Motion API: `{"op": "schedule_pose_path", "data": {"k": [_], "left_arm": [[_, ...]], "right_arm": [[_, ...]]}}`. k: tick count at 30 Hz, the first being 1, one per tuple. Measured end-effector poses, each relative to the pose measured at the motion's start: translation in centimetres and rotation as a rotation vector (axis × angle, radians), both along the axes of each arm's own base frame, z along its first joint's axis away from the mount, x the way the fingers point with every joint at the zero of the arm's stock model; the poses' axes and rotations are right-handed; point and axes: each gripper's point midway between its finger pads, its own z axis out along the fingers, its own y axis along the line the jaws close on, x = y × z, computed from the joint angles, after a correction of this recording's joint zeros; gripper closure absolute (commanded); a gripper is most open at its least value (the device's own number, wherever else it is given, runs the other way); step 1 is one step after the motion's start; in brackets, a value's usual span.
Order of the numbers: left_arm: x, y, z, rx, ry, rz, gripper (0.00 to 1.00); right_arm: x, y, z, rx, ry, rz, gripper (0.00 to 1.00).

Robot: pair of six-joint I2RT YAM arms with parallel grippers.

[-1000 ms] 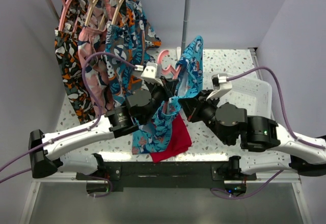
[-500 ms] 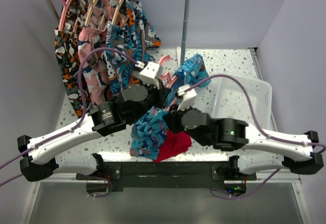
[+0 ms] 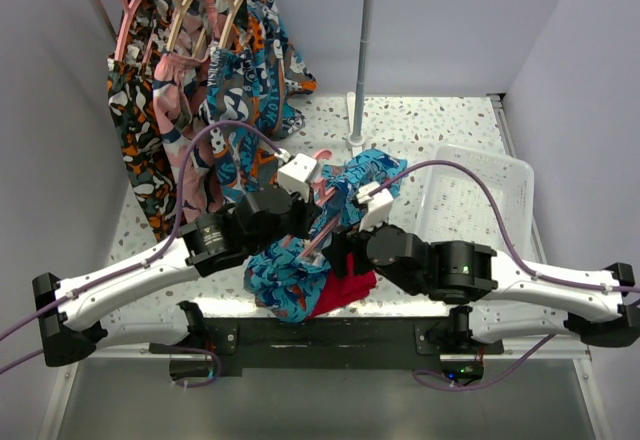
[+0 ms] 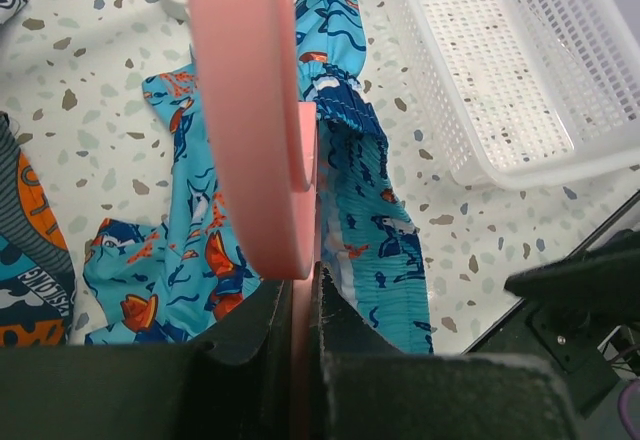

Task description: Place the shorts on the hanger

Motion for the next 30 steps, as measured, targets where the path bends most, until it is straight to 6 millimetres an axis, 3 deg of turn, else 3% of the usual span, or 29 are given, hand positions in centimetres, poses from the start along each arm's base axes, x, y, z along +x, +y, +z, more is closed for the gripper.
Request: {"op": "schedule_pose_path", "data": {"k": [3,8,10,14,17,18,22,24,26,30], "left_arm": [[-0.2,0.2,0.6,-0.018,-0.008,-0.005,1.00],[-0.5,0.1,0.8,-0.027,-0.006,-0.024,1.00],[-0.6,0.1,0.8,-0.025,-0.006,-0.029,1.00],[-0.6,0.1,0.8,-0.015,-0.013,-0.040,1.00],[-0.7,0.1,0.7,-0.010,-0.012,-0.047,1.00],[-0.8,0.1,0.7,-0.008,-0.011,-0.050,1.00],[-1.0,0.2,0.5,0.009,-0.010,-0.064,1.00],[-1.1,0.3,0.6,0.016,-0.013,-0.074,1.00],[-1.2,0.2,1.2,0.017,-0.018,-0.090,1.00],[-1.7,-0.2,4.1,-0.003,-0.046,-0.140,1.00]], "right_arm": [[1.4,-1.9,0.8,-0.011,-0.022,-0.075,0.40],[5.9,-5.1,0.3,-0.049,-0.017,-0.226,0.41],[6.6,-5.3,-0.1,-0.072,-0.016,-0.238,0.41],[6.9,-3.7,-1.5,-0.114,-0.002,-0.195,0.44],[7.5,-3.0,-2.9,-0.153,0.019,-0.185,0.57],[7.8,-3.0,-3.3,-0.164,0.025,-0.188,0.68],[9.2,-3.5,-3.8,-0.192,0.039,-0.228,0.94],[10.2,-4.2,-2.9,-0.198,0.038,-0.268,1.00],[11.4,-4.8,-0.6,-0.177,0.018,-0.304,1.00],[13.5,-5.8,7.0,-0.091,-0.062,-0.373,1.00]]}}
